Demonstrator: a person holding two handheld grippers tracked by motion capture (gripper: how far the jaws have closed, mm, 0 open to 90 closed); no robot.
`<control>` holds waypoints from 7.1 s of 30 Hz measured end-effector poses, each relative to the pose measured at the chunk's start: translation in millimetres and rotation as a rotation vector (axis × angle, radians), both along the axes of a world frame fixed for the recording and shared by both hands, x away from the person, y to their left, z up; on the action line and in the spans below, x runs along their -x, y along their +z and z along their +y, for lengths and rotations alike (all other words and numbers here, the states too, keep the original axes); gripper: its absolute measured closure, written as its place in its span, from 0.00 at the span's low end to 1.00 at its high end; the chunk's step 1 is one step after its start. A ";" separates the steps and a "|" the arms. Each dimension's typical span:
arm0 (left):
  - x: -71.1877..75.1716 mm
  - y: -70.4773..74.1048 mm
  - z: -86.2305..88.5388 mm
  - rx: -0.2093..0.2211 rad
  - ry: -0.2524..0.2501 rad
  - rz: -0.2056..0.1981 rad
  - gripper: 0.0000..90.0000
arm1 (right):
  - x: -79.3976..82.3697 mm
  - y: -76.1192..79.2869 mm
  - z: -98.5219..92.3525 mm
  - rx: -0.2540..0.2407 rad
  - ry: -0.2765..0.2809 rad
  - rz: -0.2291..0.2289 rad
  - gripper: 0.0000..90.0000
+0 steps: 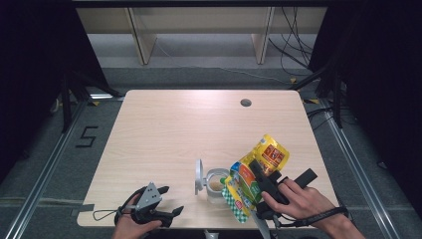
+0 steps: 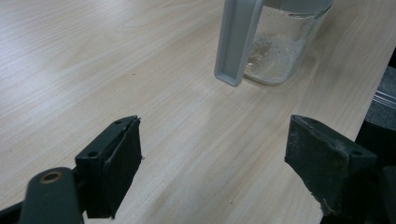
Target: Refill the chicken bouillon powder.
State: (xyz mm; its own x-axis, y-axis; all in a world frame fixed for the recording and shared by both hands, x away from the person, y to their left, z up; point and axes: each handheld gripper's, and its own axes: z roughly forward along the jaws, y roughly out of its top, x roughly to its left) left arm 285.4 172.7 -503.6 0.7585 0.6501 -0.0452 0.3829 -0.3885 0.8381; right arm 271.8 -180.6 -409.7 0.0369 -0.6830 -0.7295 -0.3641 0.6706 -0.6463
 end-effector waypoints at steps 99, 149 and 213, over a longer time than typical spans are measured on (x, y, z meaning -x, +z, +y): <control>-0.7 -0.2 -2.4 -0.024 -0.019 -0.029 0.21 | 3.0 6.7 0.6 0.027 0.070 -0.029 0.58; -1.4 -0.9 -3.7 -0.033 -0.030 -0.018 0.21 | 2.6 11.0 -0.2 0.064 0.065 -0.029 0.60; 0.4 -1.5 -5.3 -0.024 -0.016 0.003 0.20 | 17.0 12.1 -12.1 0.025 0.056 -0.026 0.62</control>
